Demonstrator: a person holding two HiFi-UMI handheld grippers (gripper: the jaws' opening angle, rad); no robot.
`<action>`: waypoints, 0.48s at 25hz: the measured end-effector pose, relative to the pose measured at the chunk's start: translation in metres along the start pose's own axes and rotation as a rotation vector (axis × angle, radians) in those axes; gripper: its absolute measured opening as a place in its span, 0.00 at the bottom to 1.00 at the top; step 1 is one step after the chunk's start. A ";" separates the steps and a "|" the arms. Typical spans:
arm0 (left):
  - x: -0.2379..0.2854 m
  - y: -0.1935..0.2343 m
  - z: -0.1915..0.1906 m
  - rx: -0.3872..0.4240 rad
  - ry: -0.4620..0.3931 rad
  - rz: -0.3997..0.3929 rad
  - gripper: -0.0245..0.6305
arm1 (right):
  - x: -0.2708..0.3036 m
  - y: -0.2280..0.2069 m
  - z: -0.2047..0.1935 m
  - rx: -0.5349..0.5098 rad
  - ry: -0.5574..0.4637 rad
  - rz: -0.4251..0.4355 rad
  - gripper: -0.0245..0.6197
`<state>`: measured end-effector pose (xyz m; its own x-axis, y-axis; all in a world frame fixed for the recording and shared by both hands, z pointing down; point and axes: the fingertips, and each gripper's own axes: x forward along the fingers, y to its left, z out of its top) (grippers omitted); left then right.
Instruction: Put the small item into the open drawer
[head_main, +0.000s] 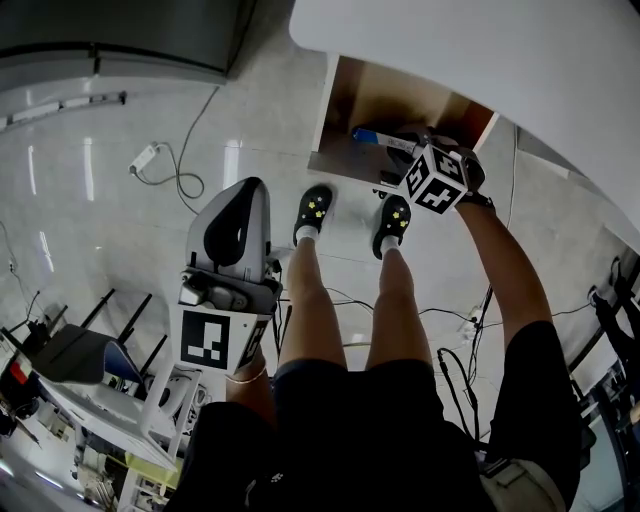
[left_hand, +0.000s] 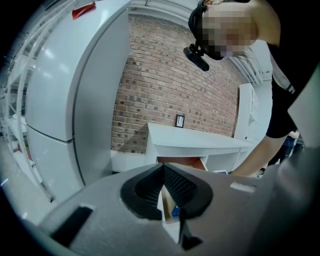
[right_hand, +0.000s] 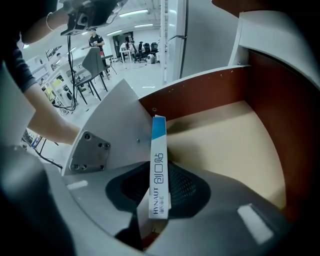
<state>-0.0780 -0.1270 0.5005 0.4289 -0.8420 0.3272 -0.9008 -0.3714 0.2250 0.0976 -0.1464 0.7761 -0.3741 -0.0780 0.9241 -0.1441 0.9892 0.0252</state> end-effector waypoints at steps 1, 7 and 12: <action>0.000 -0.001 0.002 -0.008 -0.012 -0.005 0.02 | 0.001 0.000 0.000 -0.001 0.004 0.004 0.19; -0.003 0.004 -0.006 0.017 0.041 0.024 0.02 | 0.003 -0.001 0.000 0.017 0.005 0.017 0.19; -0.004 0.002 -0.002 0.017 0.031 0.023 0.02 | 0.002 0.003 -0.004 0.027 0.019 0.029 0.22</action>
<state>-0.0813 -0.1231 0.5016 0.4096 -0.8379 0.3607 -0.9114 -0.3586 0.2017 0.0996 -0.1432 0.7796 -0.3613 -0.0469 0.9313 -0.1587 0.9873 -0.0119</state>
